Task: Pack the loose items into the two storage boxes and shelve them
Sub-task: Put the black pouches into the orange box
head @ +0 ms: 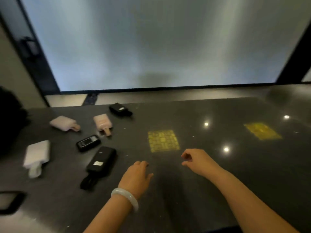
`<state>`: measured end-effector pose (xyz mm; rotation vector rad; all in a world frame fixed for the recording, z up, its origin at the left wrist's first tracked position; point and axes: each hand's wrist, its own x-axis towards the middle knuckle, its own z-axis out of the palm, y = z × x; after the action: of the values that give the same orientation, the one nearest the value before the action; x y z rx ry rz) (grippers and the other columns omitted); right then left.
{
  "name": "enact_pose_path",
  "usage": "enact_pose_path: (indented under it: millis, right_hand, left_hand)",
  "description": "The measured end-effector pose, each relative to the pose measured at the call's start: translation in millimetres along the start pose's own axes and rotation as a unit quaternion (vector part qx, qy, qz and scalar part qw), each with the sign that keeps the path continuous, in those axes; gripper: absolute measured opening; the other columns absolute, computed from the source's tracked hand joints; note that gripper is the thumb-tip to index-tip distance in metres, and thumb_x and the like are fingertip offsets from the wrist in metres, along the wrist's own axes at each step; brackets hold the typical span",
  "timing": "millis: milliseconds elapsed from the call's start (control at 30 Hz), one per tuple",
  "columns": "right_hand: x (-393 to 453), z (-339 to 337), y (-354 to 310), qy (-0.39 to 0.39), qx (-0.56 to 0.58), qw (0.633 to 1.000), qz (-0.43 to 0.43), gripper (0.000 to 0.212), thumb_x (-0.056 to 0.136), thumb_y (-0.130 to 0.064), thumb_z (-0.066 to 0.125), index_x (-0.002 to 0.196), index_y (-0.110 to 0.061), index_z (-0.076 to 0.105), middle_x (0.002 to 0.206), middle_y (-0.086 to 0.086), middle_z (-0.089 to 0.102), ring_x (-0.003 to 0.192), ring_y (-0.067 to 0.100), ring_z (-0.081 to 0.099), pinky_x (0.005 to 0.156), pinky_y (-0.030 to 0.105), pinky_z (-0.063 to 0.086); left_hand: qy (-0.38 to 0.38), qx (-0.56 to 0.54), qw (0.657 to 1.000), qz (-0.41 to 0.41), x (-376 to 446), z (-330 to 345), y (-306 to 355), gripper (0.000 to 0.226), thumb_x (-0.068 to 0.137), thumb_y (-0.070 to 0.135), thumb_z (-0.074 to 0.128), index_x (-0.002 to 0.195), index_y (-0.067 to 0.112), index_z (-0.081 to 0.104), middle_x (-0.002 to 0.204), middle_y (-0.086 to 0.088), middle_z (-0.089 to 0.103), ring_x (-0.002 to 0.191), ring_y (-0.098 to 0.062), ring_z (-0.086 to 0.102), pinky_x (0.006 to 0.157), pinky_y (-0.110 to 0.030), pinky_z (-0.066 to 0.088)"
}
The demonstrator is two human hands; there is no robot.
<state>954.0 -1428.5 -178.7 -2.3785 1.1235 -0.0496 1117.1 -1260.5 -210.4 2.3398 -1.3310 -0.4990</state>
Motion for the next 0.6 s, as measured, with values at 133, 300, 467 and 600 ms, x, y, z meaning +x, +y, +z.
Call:
enact_pose_path:
  millis: [133, 300, 467, 600]
  right_hand:
    - [39, 31, -50, -0.044, -0.003, 0.998, -0.051, 0.03, 0.086, -0.025, 0.07, 0.114, -0.017, 0.065, 0.111, 0.001, 0.066, 0.101, 0.013, 0.06, 0.092, 0.028, 0.048]
    - [78, 64, -98, -0.073, 0.015, 0.994, -0.084, 0.03, 0.085, -0.029, 0.07, 0.113, -0.02, 0.063, 0.111, -0.001, 0.064, 0.096, 0.01, 0.057, 0.086, 0.026, 0.046]
    - [109, 86, -124, -0.074, 0.044, 0.994, -0.073, 0.042, 0.085, -0.029, 0.07, 0.124, -0.024, 0.055, 0.119, -0.002, 0.06, 0.105, 0.012, 0.058, 0.09, 0.029, 0.049]
    - [137, 89, -128, -0.053, 0.061, 0.995, -0.06, 0.054, 0.084, -0.03, 0.071, 0.133, -0.022, 0.048, 0.127, -0.001, 0.056, 0.112, 0.015, 0.056, 0.091, 0.029, 0.047]
  left_hand:
    - [0.055, 0.016, 0.996, -0.074, -9, -21, -57, 0.047, 0.094, 0.04, 0.055, 0.137, 0.024, 0.045, 0.137, 0.004, 0.042, 0.126, -0.016, 0.042, 0.102, -0.03, 0.041]
    - [0.137, 0.062, 0.976, -0.155, 0, -38, -103, 0.066, 0.087, 0.048, 0.062, 0.143, 0.024, 0.036, 0.146, -0.002, 0.031, 0.133, -0.023, 0.031, 0.111, -0.036, 0.034]
    - [0.089, 0.059, 0.971, -0.213, 34, -32, -127, 0.095, 0.08, 0.062, 0.062, 0.151, 0.024, 0.013, 0.152, -0.008, 0.023, 0.138, -0.028, 0.025, 0.111, -0.042, 0.03]
    - [0.047, 0.087, 0.97, -0.221, 62, -25, -136, 0.089, 0.085, 0.055, 0.06, 0.152, 0.027, 0.009, 0.15, -0.013, 0.021, 0.137, -0.032, 0.025, 0.112, -0.048, 0.03]
